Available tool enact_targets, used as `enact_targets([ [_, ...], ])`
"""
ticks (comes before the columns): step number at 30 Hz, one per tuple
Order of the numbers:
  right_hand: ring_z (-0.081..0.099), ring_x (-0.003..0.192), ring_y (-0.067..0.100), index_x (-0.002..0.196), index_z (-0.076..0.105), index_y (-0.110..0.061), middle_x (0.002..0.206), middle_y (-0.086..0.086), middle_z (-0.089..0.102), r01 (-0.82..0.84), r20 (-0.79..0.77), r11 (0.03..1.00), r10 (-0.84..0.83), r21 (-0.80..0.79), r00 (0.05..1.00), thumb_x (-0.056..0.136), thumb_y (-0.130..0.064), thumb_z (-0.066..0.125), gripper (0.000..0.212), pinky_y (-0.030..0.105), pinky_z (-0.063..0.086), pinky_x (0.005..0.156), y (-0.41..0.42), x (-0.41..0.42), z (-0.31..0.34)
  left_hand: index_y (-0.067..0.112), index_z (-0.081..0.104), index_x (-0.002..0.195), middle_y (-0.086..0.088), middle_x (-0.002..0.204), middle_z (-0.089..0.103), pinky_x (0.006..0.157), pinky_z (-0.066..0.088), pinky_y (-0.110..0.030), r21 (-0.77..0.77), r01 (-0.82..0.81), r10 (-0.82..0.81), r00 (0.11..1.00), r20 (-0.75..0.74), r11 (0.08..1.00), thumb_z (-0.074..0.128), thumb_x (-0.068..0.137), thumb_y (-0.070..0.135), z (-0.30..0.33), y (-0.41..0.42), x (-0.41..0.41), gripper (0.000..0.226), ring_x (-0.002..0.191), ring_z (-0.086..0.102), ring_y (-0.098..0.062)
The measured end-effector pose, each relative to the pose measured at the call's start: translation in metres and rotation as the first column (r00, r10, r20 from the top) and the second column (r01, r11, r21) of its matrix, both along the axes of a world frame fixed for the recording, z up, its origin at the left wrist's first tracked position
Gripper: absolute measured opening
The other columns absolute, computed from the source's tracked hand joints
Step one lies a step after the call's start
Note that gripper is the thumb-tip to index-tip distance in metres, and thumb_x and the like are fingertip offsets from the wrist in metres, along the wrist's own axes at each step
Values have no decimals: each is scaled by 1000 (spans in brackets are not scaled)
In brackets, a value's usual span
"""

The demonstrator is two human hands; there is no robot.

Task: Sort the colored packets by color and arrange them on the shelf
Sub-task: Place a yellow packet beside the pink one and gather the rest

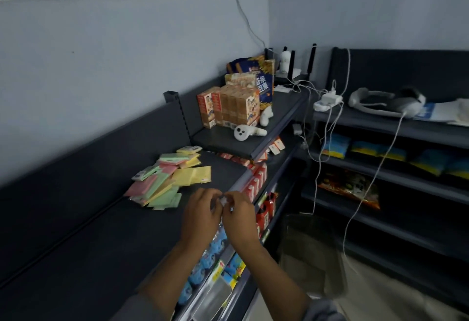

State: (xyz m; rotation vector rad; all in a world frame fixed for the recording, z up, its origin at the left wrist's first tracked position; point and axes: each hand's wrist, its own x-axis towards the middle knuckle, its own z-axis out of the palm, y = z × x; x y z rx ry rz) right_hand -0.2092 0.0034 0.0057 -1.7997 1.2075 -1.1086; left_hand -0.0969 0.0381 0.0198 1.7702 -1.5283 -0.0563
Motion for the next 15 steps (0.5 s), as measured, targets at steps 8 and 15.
enact_targets([
  [8, 61, 86, 5, 103, 68, -21, 100, -3, 65, 55, -13, 998, -55, -1, 998, 97, -20, 52, 18, 16, 46, 72, -59, -21, -7, 28, 64, 111, 6, 107, 58, 77, 53, -39, 8, 73, -73, 997, -32, 997, 55, 96, 31, 0, -61, -23, 18, 92, 62, -16],
  [15, 62, 80, 9, 93, 70, -16, 89, -2, 67, 1, -34, 998, -3, -60, 999, 95, -10, 52, 20, 26, 51, 73, -116, 2, -2, 26, 64, 109, 7, 103, 58, 74, 52, -35, 16, 26, -26, 999, -39, 1000, 63, 92, 19, -11, -122, 3, 18, 90, 61, -14],
])
